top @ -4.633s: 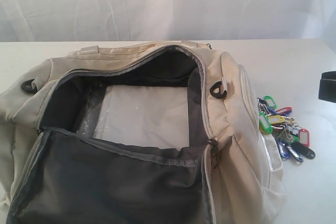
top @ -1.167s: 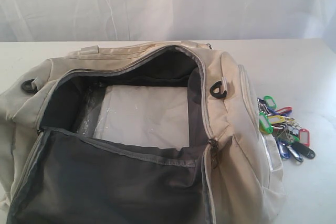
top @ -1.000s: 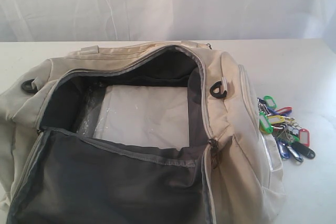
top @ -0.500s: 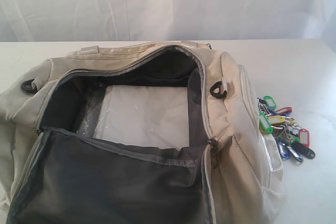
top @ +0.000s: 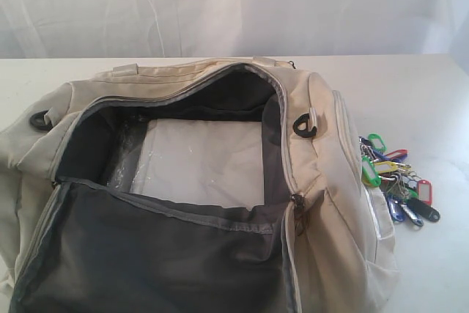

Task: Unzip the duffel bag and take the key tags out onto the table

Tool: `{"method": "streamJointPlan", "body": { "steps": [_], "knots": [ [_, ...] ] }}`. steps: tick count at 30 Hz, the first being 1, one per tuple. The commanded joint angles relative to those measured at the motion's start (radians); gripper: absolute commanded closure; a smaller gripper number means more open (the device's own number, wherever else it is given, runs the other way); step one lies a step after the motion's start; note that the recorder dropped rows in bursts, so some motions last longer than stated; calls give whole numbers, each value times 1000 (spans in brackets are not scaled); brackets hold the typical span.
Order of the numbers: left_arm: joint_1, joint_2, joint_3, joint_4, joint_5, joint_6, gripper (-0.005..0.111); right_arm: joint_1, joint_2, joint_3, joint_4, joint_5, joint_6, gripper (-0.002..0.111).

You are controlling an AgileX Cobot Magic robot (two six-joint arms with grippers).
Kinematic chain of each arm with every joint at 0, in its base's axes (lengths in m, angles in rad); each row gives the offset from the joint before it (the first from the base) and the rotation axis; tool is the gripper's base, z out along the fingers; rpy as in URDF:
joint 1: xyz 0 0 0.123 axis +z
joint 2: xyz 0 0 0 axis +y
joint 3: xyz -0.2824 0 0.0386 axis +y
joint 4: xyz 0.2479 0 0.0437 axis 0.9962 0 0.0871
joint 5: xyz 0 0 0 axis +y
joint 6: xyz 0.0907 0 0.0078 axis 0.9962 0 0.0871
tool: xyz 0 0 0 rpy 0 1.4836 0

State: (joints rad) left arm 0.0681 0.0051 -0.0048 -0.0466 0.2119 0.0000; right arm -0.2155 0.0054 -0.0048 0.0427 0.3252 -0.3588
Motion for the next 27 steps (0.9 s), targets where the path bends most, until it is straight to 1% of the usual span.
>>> {"method": "streamJointPlan", "body": {
  "steps": [1, 4, 6, 16, 22, 27],
  "knots": [
    [0, -5, 5, -8, -3, 0, 107, -6, -5, 5, 4, -5, 56, 108],
    [0, -5, 5, -8, -3, 0, 107, -6, -5, 5, 4, -5, 252, 108],
    [0, -5, 5, -8, -3, 0, 107, -4, -5, 5, 4, -5, 325, 108],
    [2, -5, 5, -8, -3, 0, 107, -4, -5, 5, 4, -5, 330, 108],
    [38, -5, 5, -8, -3, 0, 107, -2, -5, 5, 4, -9, 330, 108],
    [49, -5, 5, -8, -3, 0, 107, 36, -5, 5, 4, -9, 330, 108]
  ]
}}
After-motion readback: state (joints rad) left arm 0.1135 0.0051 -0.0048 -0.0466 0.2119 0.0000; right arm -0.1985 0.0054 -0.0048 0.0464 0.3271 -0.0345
